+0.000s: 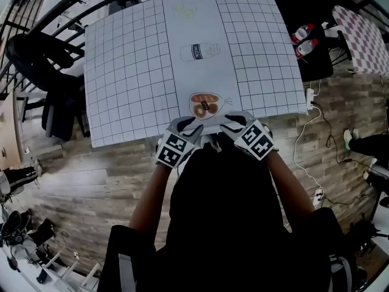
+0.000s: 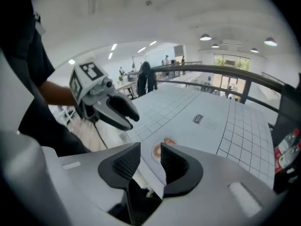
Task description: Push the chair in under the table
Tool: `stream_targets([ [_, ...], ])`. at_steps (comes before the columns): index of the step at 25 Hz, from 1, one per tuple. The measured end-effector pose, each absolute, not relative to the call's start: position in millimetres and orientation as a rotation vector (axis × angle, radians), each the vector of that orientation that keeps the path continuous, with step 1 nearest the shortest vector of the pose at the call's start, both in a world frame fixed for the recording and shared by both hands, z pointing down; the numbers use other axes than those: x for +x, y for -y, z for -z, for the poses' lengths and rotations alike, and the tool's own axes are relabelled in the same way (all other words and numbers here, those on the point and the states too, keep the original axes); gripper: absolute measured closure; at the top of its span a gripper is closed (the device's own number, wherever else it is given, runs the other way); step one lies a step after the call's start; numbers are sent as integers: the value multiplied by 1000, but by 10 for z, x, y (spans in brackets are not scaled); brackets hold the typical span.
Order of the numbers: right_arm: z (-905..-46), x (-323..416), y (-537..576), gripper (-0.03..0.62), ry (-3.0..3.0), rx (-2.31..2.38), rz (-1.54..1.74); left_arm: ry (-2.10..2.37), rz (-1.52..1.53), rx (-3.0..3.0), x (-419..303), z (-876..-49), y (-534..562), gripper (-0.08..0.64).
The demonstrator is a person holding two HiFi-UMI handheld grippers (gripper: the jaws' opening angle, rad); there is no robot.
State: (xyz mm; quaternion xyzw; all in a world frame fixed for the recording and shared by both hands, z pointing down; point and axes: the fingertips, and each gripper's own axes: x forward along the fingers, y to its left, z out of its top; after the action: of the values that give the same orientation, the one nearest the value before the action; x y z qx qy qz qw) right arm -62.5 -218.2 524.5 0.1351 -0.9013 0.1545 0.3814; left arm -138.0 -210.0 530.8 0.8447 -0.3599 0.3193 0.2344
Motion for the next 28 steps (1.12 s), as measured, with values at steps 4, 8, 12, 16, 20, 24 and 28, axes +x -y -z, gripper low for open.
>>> stream_targets([
  [4,-4704,-713,2400,506,2477,586,-554,1107,-710,2370,-1388,-4874,2267,456],
  [8,-4304,-732,2523,592,2614,752,-535,1236,-509,2415,-1382,-4463,2309,542],
  [12,-3993,-670,2409,592,2735,876,-476,1394,-310,2454,-1349,-4100,2204,549],
  [16,-3741,-701,2507,594,2769,954,-409,1541,-248,2521,-1363,-3724,2337,551],
  [20,-3541,-670,2735,594,2757,1092,-326,1629,-208,2590,-1291,-3380,2485,551],
  [24,-3429,-596,2809,594,2733,1222,-228,1667,-90,2567,-1265,-3229,2480,551],
  [28,-3436,-616,2799,594,2715,1280,-207,1677,-133,2568,-1329,-3265,2422,551],
])
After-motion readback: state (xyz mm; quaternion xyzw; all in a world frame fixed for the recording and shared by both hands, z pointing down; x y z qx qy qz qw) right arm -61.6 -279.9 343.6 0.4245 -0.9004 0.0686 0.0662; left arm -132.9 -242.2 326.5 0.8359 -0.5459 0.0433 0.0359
